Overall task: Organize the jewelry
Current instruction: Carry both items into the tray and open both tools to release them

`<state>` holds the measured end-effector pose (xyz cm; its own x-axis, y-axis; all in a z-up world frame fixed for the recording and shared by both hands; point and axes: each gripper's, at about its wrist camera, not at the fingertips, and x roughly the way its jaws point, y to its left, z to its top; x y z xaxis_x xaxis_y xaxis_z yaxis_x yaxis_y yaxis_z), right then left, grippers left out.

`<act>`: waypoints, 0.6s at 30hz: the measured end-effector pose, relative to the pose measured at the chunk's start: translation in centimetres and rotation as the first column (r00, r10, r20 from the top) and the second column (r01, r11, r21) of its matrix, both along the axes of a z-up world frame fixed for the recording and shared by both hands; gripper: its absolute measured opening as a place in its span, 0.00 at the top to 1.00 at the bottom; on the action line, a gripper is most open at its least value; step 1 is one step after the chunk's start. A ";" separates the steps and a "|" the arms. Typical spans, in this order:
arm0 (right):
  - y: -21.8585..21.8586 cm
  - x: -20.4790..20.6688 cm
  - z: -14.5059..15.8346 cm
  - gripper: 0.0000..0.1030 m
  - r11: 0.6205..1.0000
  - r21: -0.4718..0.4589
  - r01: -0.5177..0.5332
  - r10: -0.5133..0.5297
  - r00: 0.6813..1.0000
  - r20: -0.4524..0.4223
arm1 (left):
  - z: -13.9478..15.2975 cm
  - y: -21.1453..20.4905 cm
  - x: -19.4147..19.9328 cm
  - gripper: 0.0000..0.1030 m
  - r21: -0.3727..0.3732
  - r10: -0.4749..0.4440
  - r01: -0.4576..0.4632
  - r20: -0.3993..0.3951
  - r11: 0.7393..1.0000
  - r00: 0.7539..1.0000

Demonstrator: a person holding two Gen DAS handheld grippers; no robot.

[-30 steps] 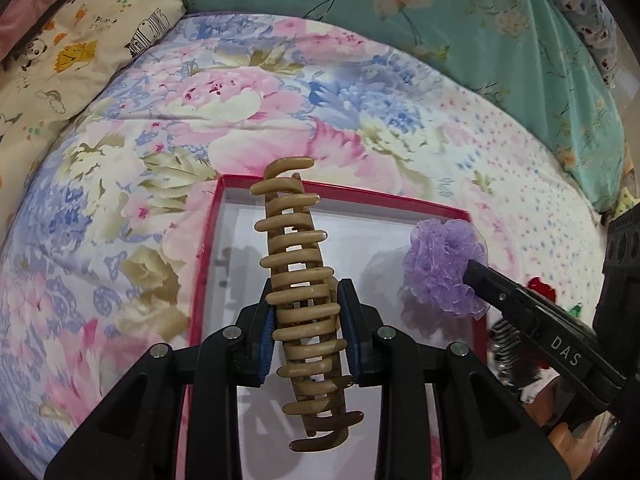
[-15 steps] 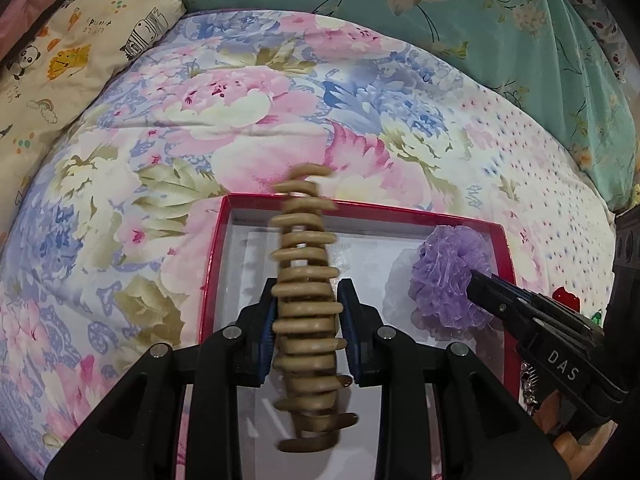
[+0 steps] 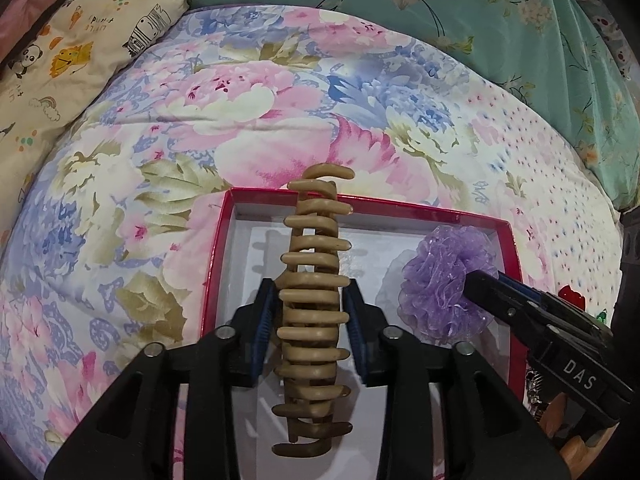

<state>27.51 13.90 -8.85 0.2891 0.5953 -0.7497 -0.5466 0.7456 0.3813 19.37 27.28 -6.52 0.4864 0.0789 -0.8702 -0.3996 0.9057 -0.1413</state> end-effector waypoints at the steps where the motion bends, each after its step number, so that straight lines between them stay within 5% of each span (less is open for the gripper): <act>1: 0.0 0.0 0.0 0.68 1.000 0.000 0.000 0.000 1.000 0.000 | 0.0 0.0 0.0 0.59 0.000 0.003 -0.003 -0.002 1.000 1.000; 18: -3.4 -1.6 3.4 0.46 0.998 0.064 0.023 -0.024 1.000 0.018 | 3.2 -1.2 -2.7 0.31 0.042 0.037 -0.039 0.037 0.998 0.999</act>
